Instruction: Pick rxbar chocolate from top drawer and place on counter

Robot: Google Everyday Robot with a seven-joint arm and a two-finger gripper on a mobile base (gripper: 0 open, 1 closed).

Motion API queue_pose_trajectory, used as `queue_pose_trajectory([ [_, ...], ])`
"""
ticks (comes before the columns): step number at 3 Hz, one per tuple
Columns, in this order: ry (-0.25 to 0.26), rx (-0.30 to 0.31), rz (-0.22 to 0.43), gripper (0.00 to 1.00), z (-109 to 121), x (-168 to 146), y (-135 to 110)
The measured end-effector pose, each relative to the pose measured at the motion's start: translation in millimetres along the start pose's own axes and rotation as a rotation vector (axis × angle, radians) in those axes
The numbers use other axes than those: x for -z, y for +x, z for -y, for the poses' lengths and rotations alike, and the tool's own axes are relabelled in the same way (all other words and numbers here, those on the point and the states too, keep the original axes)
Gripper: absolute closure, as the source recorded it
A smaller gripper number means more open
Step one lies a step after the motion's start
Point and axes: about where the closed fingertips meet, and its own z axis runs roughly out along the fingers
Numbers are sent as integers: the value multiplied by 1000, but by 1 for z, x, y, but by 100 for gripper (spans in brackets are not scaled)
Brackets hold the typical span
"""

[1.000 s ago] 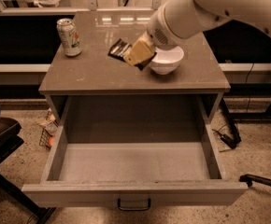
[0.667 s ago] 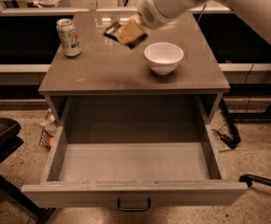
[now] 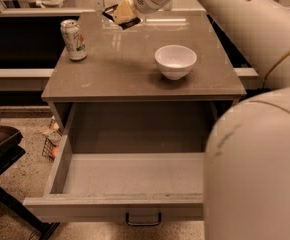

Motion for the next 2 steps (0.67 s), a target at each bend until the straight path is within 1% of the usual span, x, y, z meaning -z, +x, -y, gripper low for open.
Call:
queue_pose_trajectory([
  [1, -36, -47, -4, 100, 15, -35, 9],
  [2, -43, -56, -3, 100, 17, -44, 10],
])
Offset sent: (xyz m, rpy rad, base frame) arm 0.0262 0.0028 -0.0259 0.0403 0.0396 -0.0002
